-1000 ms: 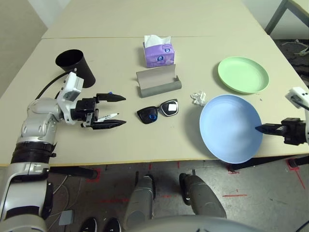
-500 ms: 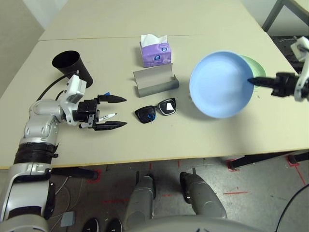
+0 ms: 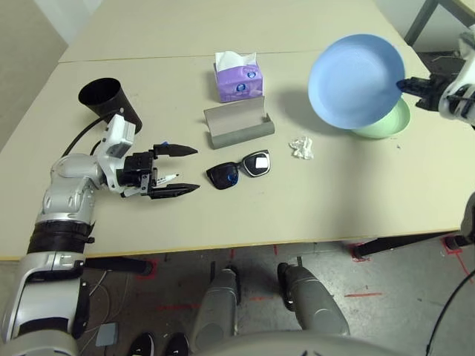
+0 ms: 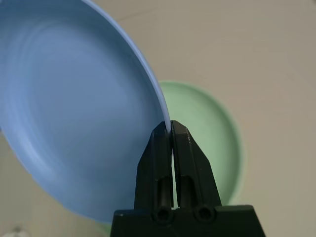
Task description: Organize and tidy the items on the table.
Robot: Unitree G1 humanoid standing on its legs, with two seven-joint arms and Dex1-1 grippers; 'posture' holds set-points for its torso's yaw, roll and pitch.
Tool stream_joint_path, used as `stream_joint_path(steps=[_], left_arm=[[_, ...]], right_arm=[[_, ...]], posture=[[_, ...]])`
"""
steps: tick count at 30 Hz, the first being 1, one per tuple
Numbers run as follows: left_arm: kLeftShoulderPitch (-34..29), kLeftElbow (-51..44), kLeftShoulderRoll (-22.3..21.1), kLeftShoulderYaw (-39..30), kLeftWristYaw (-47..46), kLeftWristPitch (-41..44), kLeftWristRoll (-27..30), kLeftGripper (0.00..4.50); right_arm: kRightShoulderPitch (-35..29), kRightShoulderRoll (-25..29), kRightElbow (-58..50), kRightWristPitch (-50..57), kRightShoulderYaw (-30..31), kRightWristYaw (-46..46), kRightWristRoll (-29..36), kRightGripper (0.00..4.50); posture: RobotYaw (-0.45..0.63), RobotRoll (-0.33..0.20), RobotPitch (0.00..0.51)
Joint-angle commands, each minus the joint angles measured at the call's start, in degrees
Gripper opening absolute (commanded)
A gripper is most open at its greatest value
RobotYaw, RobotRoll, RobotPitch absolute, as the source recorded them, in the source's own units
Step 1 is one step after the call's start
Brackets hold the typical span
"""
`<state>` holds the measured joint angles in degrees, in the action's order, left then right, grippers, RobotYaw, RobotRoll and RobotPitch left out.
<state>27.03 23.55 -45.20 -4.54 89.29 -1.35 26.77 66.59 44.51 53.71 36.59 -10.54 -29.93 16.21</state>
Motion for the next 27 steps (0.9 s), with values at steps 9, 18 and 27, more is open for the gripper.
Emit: stream_joint_path(steps=[9, 18, 27], left_arm=[[-2.52, -1.99, -0.61, -1.03, 0.00, 0.40, -0.20, 4.50], [-1.94, -1.29, -0.25, -0.53, 0.10, -0.35, -0.79, 4.50], [-1.27, 0.24, -0.02, -0.44, 0.06, -1.69, -1.27, 4.50]], right_arm=[[0.02, 1.75, 6.20, -5.15, 0.45, 0.63, -6.15, 0.03], [-0.69, 1.60, 6.10, -2.02, 1.39, -2.59, -7.79, 0.03], [-1.69, 1.72, 5.26, -0.77, 1.34, -4.10, -8.78, 2.83]], posture=[[-0.24, 0.000, 0.213], [-0.25, 0.000, 0.216], [-0.26, 0.000, 0.214]])
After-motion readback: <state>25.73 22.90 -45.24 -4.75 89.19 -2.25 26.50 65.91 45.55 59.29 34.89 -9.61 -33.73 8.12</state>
